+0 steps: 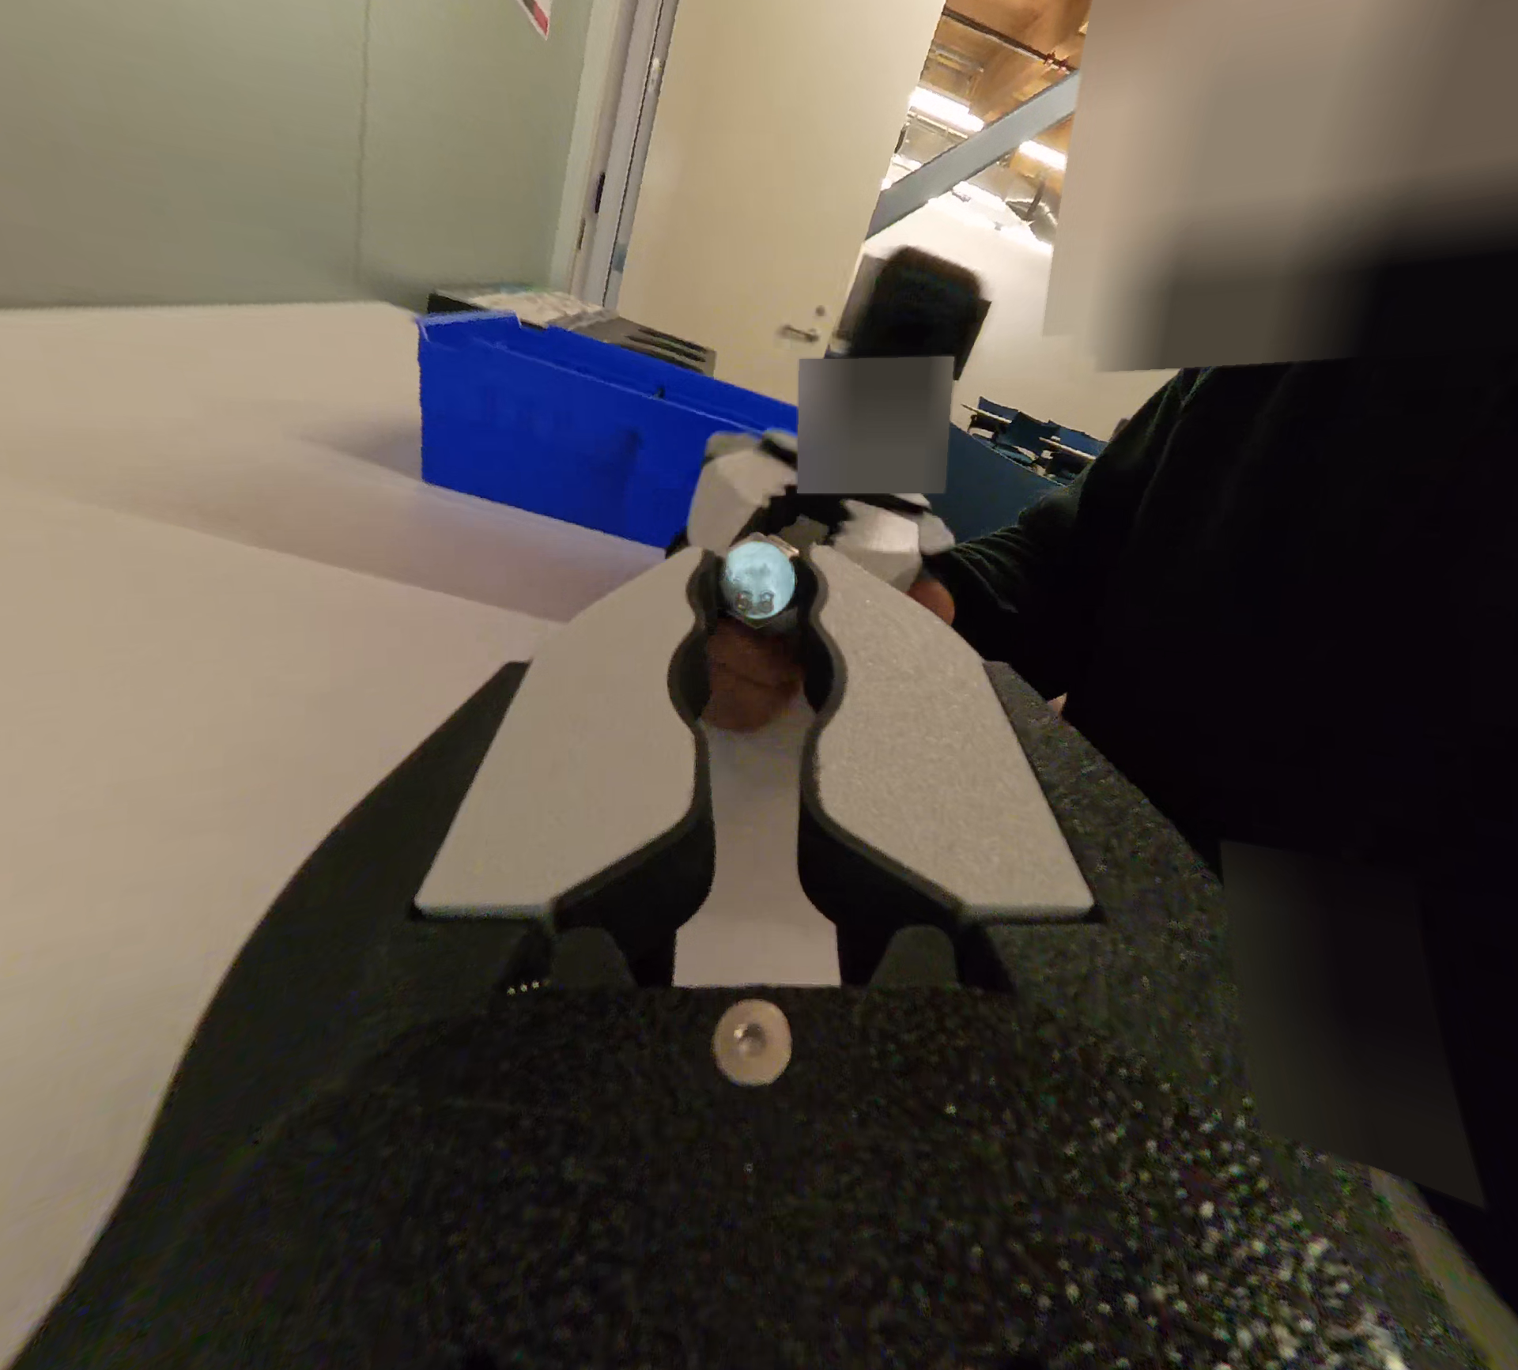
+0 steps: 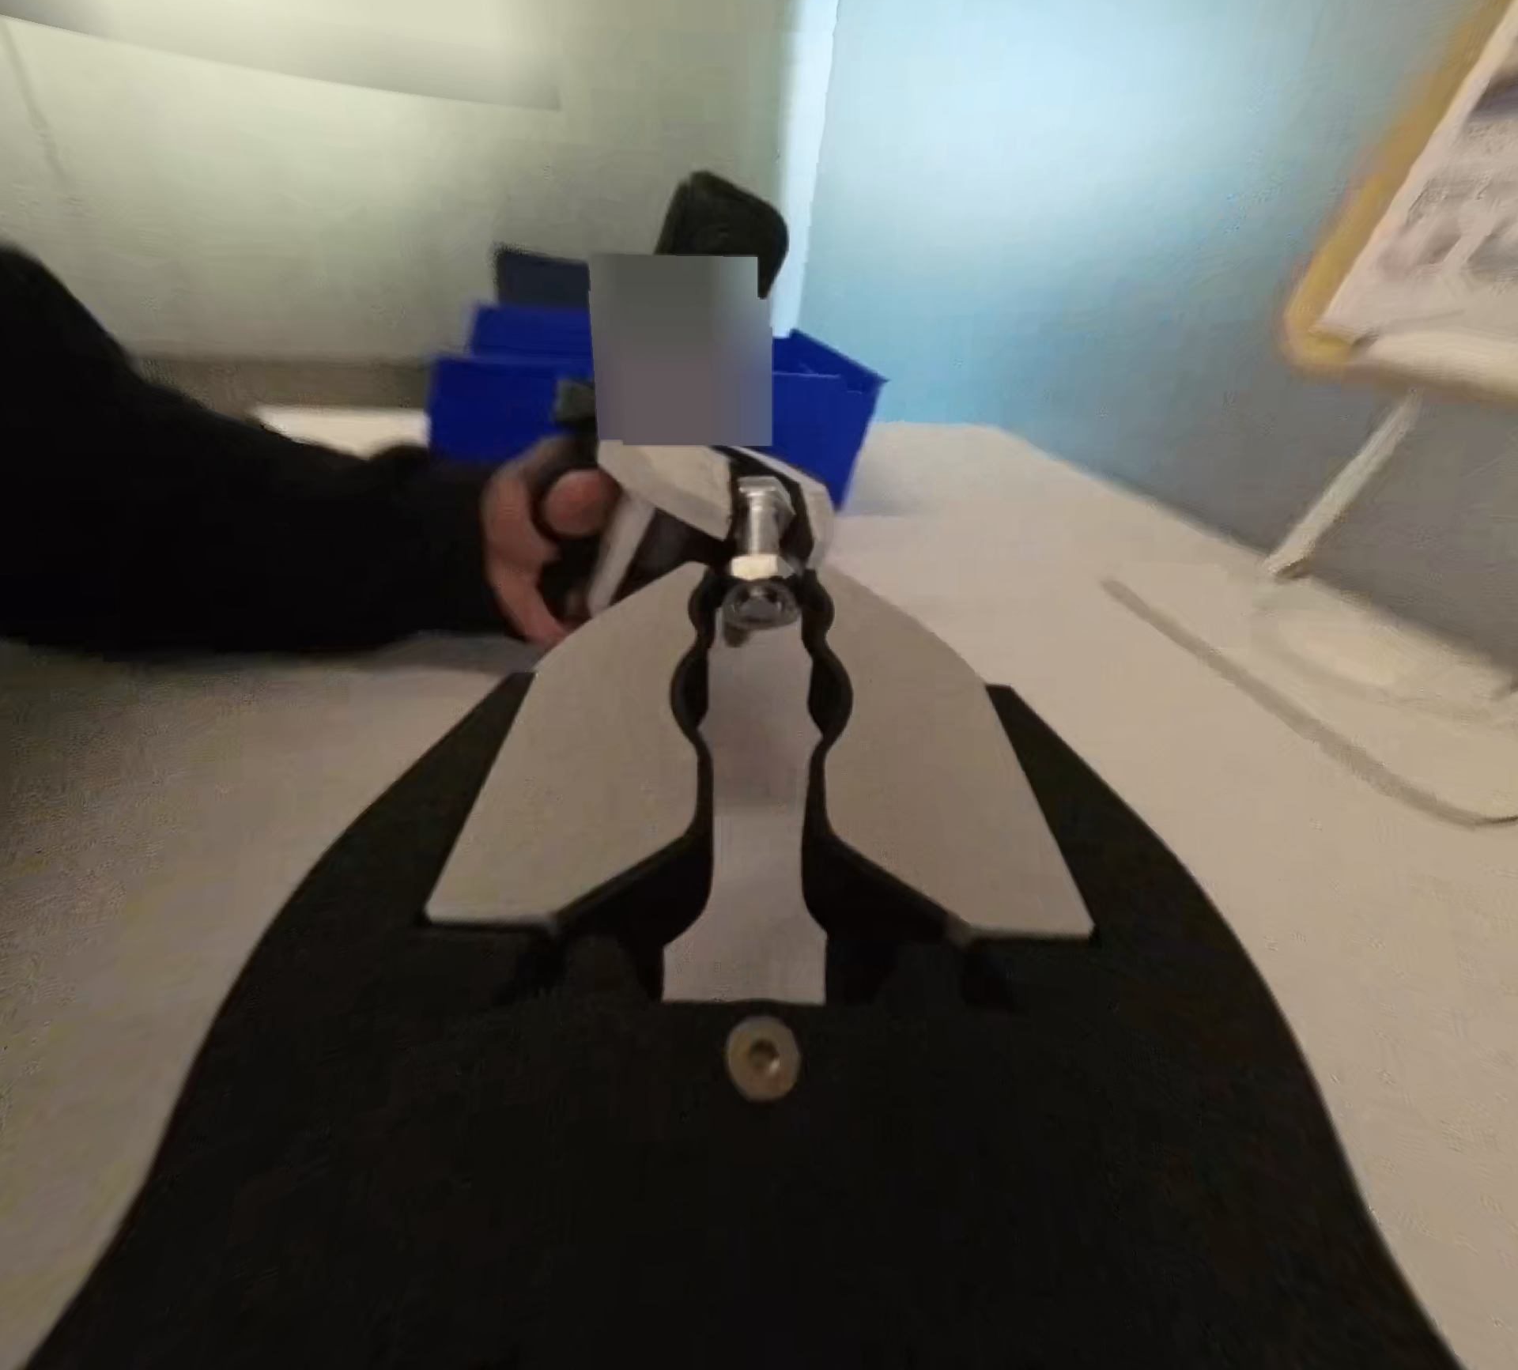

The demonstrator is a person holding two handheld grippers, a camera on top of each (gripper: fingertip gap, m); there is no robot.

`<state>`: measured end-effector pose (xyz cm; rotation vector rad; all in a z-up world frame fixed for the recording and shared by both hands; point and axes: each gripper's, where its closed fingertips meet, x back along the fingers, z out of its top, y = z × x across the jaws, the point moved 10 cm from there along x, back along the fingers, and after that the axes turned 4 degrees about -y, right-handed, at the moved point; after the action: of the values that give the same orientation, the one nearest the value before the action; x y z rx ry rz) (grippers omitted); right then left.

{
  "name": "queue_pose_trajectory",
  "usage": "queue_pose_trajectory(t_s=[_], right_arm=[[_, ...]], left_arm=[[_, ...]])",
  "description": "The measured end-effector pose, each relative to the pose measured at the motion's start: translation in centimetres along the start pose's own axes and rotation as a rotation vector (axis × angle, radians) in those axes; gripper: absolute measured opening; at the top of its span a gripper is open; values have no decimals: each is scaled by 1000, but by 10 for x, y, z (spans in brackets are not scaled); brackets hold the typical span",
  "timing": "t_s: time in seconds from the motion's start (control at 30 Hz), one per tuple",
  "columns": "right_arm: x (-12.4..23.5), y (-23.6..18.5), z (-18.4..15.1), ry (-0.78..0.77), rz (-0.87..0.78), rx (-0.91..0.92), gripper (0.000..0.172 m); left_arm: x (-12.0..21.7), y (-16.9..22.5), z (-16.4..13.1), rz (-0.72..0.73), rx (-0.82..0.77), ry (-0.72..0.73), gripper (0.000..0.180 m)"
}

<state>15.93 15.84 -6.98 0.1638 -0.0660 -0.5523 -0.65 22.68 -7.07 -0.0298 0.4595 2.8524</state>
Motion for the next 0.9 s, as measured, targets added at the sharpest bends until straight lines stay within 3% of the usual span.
queue_pose_trajectory(t_s=[0.07, 0.13, 0.37, 0.47, 0.57, 0.67, 0.83, 0.9], right_arm=[[2, -12, 0, -54, -131, 411, 19], [3, -18, 0, -68, -182, 567, 19], [5, 13, 3, 86, 43, -305, 38], [3, 18, -4, 85, 134, -460, 33], [-1, 15, -6, 34, 184, -460, 25], [-1, 9, -5, 2, 101, -279, 19], [-1, -15, -4, -79, -217, 530, 19], [-1, -20, -2, -85, -255, 627, 19]], left_arm=[[-2, -1, -1, -7, 42, -29, 17], [-2, 0, -1, -6, 37, -33, 17], [7, -4, 1, 14, 33, 63, 17], [5, -2, 1, 20, 2, 47, 17], [2, 0, 1, 23, -17, 19, 17], [1, 0, 0, 24, -18, 3, 17], [-1, -3, -1, 22, 68, -30, 17], [0, -3, -1, 23, 67, -28, 17]])
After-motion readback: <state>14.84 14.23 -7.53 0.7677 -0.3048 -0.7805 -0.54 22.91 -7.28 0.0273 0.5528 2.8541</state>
